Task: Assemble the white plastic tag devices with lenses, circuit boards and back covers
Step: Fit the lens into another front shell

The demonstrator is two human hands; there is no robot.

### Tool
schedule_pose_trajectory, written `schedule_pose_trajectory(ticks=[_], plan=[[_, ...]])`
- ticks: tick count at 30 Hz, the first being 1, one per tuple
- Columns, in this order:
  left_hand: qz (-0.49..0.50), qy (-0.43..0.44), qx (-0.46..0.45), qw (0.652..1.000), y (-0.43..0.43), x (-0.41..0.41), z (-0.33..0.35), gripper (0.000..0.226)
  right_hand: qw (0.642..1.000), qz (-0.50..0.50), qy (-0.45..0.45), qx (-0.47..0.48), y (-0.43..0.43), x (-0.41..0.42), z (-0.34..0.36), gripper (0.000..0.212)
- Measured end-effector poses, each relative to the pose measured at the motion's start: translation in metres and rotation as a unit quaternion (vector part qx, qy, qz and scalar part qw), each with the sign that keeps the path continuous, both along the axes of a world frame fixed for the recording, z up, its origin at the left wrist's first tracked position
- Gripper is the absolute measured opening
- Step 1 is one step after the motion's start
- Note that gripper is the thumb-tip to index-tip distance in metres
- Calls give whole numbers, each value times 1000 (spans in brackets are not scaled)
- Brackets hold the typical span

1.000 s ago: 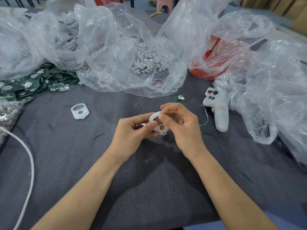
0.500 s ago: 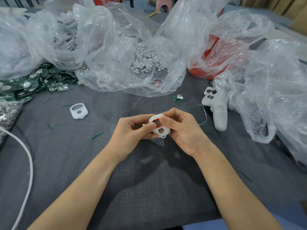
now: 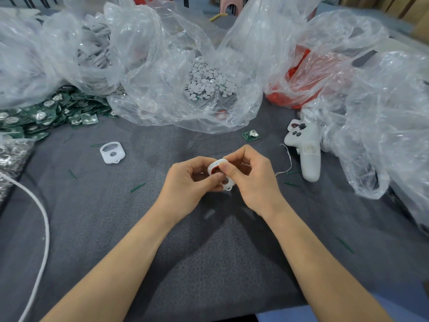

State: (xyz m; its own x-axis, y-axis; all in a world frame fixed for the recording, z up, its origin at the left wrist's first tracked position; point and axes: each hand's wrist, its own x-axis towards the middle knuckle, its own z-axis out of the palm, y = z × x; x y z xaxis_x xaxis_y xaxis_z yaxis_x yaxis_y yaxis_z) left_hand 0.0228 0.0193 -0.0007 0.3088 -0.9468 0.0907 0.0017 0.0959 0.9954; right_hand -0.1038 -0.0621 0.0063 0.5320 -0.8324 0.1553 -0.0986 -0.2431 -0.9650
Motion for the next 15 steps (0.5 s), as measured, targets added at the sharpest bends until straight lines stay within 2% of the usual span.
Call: schedule_pose_trajectory(ticks=[3, 6, 8, 15], plan=[[7, -1, 3, 1000, -1, -1, 0, 14, 1000, -9, 6, -5, -1, -1, 0, 7], [14, 18, 5, 1000, -1, -1, 1, 15, 996, 20, -38, 80, -5, -4, 3, 1], [16, 30, 5, 999, -1, 0, 2, 14, 991, 36, -55, 114, -6, -6, 4, 5], [58, 36, 27, 997, -2, -1, 3, 10, 995, 80, -22, 62, -6, -10, 5, 17]])
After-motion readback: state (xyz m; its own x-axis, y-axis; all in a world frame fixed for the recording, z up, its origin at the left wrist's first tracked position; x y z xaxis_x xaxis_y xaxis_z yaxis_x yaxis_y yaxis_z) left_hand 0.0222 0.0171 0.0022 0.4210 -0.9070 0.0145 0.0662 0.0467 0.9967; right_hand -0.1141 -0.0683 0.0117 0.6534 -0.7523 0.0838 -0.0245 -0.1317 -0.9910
